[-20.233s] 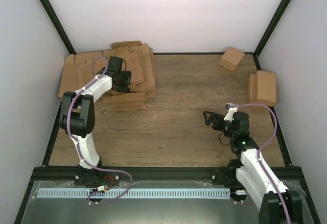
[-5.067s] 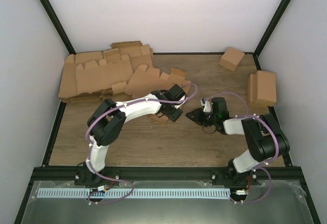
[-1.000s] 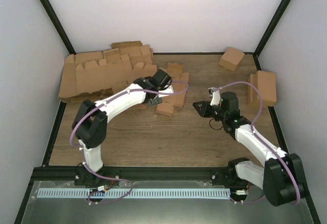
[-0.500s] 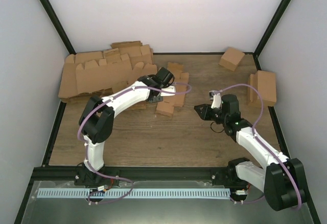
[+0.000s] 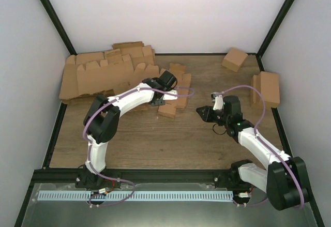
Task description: Fold the paper box
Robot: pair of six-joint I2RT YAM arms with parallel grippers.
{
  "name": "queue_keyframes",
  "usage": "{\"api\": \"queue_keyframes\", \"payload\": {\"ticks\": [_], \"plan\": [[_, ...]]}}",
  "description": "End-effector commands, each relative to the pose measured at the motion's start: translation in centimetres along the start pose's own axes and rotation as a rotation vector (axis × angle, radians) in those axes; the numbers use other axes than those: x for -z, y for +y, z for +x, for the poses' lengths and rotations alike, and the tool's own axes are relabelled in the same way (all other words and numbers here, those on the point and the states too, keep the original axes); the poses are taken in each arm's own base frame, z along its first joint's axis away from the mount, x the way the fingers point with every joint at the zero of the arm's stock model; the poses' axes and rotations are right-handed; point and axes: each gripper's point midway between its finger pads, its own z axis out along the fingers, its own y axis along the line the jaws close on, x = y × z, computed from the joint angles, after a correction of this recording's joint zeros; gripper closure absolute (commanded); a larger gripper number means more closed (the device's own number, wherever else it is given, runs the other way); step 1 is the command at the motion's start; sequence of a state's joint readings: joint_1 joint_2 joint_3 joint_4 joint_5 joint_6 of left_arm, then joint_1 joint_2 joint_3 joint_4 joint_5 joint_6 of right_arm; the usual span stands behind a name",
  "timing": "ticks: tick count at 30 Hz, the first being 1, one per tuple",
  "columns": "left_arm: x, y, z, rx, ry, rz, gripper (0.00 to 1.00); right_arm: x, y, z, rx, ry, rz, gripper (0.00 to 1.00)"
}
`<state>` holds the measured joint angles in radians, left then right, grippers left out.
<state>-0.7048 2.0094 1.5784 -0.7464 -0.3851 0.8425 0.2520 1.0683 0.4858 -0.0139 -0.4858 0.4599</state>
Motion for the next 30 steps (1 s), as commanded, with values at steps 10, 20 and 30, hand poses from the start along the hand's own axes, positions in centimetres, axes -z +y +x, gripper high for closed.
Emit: {"api": "queue_keyframes", "payload": {"ticks": [10,20,30], "plan": [[-1.8,-1.1,1.1,-0.042,0.055,0.022,0.5,-0.4,0.1,-1.1,0.017,-0.02,-0.003,0.84],[-2.8,-1.1,1.2,-0.057,0.08,0.014,0.53,-0.5,0.0,-1.2,0.018,-0.022,0.002,0.84],[-1.9,-0.8,1.6,-0.056,0.083,-0.005,0.47,-0.7,0.0,-1.3,0.015,-0.021,-0.002,0.84]]}}
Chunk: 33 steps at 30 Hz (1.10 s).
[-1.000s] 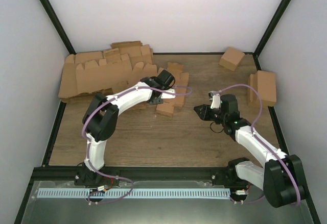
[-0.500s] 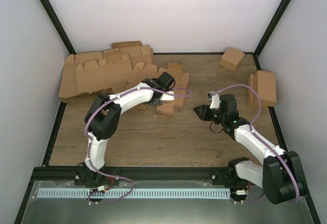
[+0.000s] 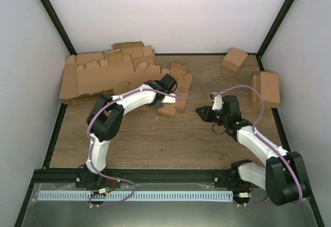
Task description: Fold the paper box
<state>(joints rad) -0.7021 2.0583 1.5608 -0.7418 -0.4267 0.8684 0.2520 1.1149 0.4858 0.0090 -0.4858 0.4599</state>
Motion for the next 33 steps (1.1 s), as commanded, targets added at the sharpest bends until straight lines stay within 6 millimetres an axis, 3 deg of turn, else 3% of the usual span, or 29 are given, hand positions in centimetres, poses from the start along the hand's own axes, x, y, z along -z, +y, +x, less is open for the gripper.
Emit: {"api": "queue_keyframes", "payload": {"ticks": [1,12,24,33], "plan": [[0.5,0.3,0.6,-0.012,0.011,-0.022,0.46,0.1,0.6,-1.5,0.025,-0.035,-0.013,0.83],[0.0,0.3,1.1,-0.035,0.022,-0.058,0.45,0.0,0.7,-1.6,0.021,-0.036,-0.017,0.84],[-0.3,1.0,0.7,-0.031,0.024,-0.084,0.54,0.2,0.8,-1.7,0.026,-0.042,-0.016,0.84],[1.0,1.6,0.4,-0.011,-0.002,-0.078,0.47,0.3,0.8,-1.8,0.028,-0.044,-0.013,0.84]]}}
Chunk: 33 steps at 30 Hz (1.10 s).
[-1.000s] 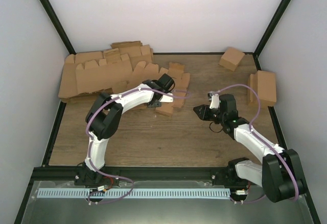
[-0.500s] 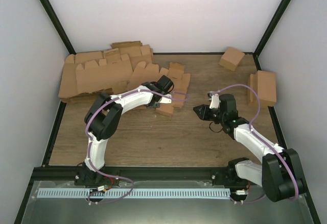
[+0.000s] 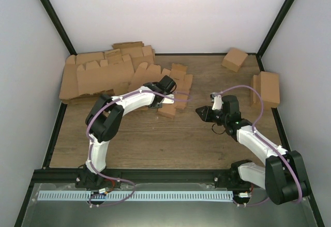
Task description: Fold the paper box
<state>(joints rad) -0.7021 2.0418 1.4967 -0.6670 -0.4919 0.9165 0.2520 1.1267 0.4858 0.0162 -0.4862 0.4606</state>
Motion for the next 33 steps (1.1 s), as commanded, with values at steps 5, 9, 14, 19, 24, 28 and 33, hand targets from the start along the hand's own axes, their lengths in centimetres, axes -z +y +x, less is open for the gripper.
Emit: {"api": "queue_keyframes", "payload": {"ticks": [5,9,14,19,24,28,33], "plan": [[2.2,2.1,-0.6,0.031,-0.054,-0.036,0.44,0.4,1.0,-1.9,0.03,-0.045,-0.02,0.83],[1.8,2.0,-0.7,0.028,-0.043,-0.034,0.44,0.4,1.0,-1.9,0.028,-0.046,-0.019,0.84],[2.3,2.3,-1.0,0.048,-0.061,-0.022,0.43,0.4,1.0,-2.0,0.031,-0.047,-0.015,0.84],[3.7,2.5,-1.4,0.066,-0.108,-0.005,0.31,0.3,1.0,-2.1,0.032,-0.047,-0.017,0.83],[4.4,3.2,-1.6,0.092,-0.134,-0.02,0.24,0.3,1.0,-2.1,0.03,-0.048,-0.021,0.84],[5.4,5.0,-2.0,0.145,-0.165,-0.08,0.0,0.4,1.1,-2.2,0.034,-0.053,-0.018,0.83],[8.1,7.4,-1.9,0.198,-0.199,-0.151,0.0,0.4,1.0,-2.2,0.034,-0.054,-0.014,0.84]]}}
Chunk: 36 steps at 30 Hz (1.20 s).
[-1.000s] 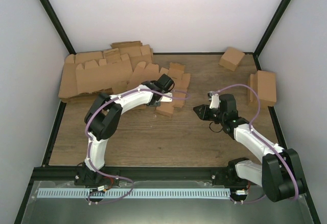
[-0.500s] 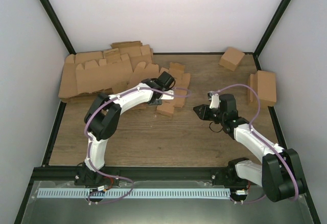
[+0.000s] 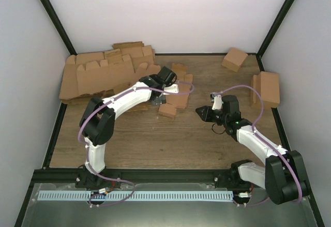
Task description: Fold the paper box
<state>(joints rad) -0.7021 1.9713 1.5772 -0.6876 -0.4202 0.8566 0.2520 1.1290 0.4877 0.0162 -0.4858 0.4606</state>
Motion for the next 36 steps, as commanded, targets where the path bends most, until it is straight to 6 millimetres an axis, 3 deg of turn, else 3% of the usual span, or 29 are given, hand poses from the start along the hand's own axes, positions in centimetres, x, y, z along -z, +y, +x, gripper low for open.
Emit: {"api": "queue_keyframes", "payload": {"ticks": [1,5,14,24,27,32,36], "plan": [[3.8,4.8,-0.3,0.073,-0.014,-0.164,0.0,0.5,1.0,-2.2,0.035,-0.054,-0.014,0.84],[4.0,5.1,2.3,0.059,0.127,-0.209,0.0,0.5,1.0,-2.1,0.032,-0.053,-0.012,0.83],[7.5,6.4,2.2,0.117,-0.019,-0.29,0.0,0.7,1.2,-2.2,0.033,-0.057,-0.017,0.84],[16.0,8.6,-0.8,0.316,-0.431,-0.312,0.0,0.7,1.1,-2.0,0.023,-0.058,-0.017,0.83],[16.5,7.3,-0.9,0.262,-0.401,-0.293,0.0,0.7,1.1,-2.2,0.022,-0.06,-0.015,0.84],[15.7,7.9,0.3,0.286,-0.197,-0.426,0.0,0.6,1.0,-2.2,0.02,-0.061,-0.012,0.84],[14.5,9.4,-0.2,0.555,-0.202,-0.428,0.0,0.4,0.9,-2.2,0.015,-0.057,-0.013,0.84]]}}
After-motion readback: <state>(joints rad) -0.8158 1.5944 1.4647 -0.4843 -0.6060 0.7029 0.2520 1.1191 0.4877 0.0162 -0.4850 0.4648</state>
